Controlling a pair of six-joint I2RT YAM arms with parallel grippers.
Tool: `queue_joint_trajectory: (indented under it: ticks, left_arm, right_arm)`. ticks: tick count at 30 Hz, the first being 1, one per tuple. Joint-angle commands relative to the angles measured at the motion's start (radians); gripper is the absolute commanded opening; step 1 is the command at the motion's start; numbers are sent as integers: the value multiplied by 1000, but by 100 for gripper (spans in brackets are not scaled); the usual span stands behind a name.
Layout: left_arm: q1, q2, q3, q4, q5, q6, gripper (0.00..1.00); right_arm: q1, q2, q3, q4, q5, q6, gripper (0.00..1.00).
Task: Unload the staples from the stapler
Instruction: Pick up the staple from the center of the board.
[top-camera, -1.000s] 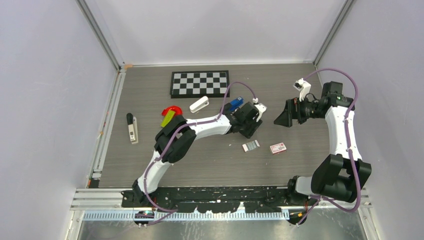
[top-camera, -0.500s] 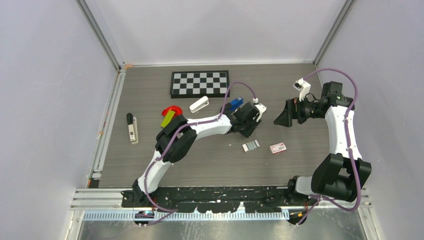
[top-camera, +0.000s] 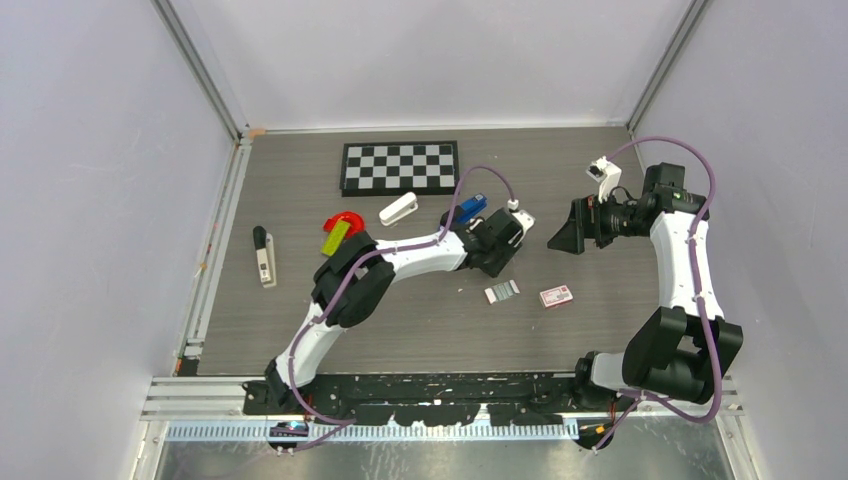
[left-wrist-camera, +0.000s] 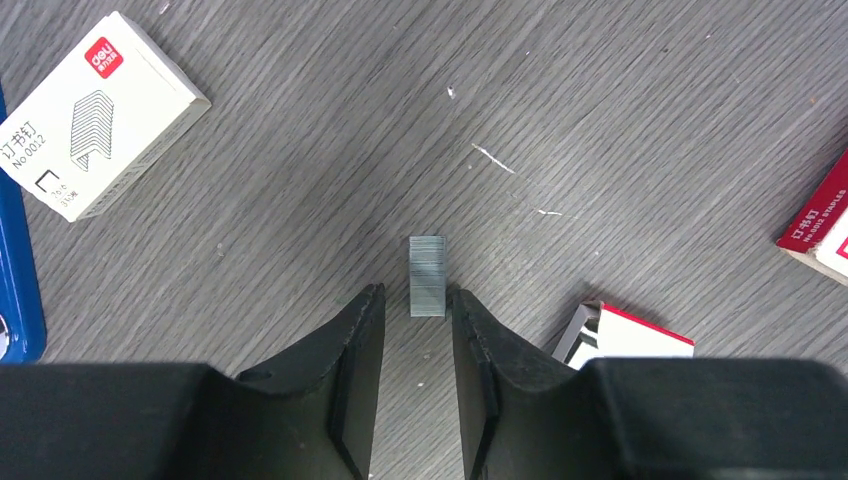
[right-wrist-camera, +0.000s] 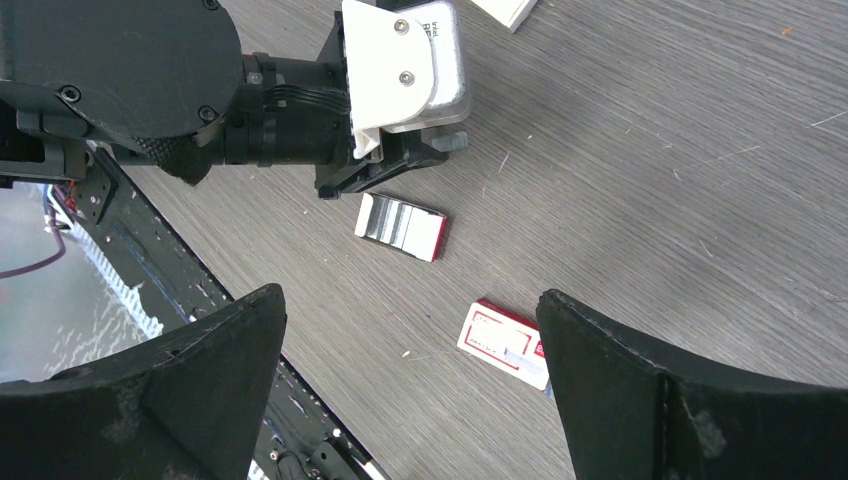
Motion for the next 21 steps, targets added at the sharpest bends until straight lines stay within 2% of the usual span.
queue_joint_trajectory:
  ticks: [1,11,14,21]
  left_arm:
    - [-7,7,29,-29,-14,17,31]
    - [-7,26,45,-32,10,7,28]
    - [-7,21,34,-34,10,2,20]
    - [-7,-17,-17,0,9,-8,13]
  right_arm:
    - [-3,-3,2,-7,-24,-11,100]
    - [-4,-1,2,-6,-23,-13,100]
    - [-4,-1,1,-10,-24,-14,100]
    - [-5,-2,-1,-13,-27,-17,100]
